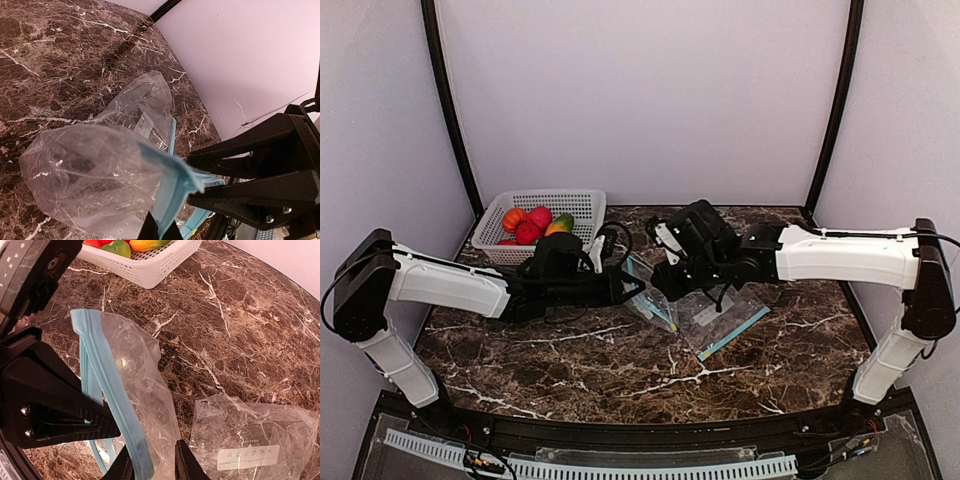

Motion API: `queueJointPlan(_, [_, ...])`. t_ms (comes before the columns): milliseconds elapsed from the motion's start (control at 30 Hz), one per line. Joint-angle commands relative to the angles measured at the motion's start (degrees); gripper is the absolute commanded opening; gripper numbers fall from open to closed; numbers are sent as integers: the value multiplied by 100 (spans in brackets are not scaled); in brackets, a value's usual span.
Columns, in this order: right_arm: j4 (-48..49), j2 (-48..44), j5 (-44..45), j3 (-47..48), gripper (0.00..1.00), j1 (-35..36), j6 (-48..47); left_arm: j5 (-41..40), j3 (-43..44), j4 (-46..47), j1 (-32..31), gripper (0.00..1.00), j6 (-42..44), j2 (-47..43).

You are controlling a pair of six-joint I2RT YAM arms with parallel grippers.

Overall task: Place the food in the zip-top bag and seal the zipper
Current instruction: Open the zipper food storage bag at the center of the board.

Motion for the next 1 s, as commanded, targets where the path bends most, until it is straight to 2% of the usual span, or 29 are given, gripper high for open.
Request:
queueJointPlan(0, [-9, 217, 60, 232, 27, 61, 18, 143, 59, 94, -63, 1, 179, -195])
queueJointPlan(267, [-248, 365, 374, 334, 40, 33, 222, 163, 22, 122, -85, 1, 235, -291])
queueJointPlan(633, [-263, 328, 25, 302, 43, -48, 287, 928, -153, 992, -87, 1, 235, -414])
queueJointPlan(967, [322, -93, -714, -169, 49, -157, 247, 1299, -321, 1396, -87, 1, 167, -532])
